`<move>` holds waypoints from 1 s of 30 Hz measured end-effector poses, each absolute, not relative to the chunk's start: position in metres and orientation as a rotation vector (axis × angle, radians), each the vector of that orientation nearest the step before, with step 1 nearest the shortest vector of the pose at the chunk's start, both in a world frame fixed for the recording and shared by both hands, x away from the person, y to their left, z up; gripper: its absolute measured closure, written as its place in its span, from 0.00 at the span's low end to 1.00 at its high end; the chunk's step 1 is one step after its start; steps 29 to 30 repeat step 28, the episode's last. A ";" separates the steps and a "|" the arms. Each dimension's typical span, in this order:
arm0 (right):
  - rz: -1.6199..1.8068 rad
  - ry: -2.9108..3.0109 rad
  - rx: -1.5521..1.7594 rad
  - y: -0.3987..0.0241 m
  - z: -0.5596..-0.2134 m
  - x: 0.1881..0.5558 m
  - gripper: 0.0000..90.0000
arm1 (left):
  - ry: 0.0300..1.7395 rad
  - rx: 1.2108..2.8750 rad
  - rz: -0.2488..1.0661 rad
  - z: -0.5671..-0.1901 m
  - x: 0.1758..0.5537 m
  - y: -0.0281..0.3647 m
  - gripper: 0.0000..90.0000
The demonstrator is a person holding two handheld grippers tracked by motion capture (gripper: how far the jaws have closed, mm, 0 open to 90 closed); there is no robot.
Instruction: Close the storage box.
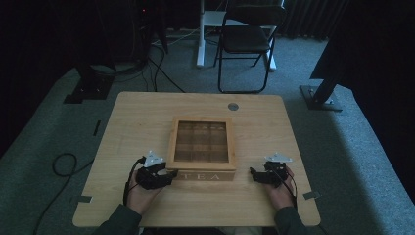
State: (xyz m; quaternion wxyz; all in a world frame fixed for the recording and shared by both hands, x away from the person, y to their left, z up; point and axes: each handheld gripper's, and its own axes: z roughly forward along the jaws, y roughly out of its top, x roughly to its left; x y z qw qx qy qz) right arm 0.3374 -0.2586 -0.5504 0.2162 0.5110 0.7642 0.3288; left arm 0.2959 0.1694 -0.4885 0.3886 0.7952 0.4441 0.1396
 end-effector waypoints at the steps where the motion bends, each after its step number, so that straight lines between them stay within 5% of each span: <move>1: 0.911 2.118 1.416 -0.259 -0.550 0.337 0.14 | 1.133 2.026 0.355 -0.489 0.295 0.169 0.49; 30: 0.911 2.118 1.416 -0.259 -0.550 0.337 0.14 | 1.233 1.811 0.453 -0.461 0.314 0.208 0.48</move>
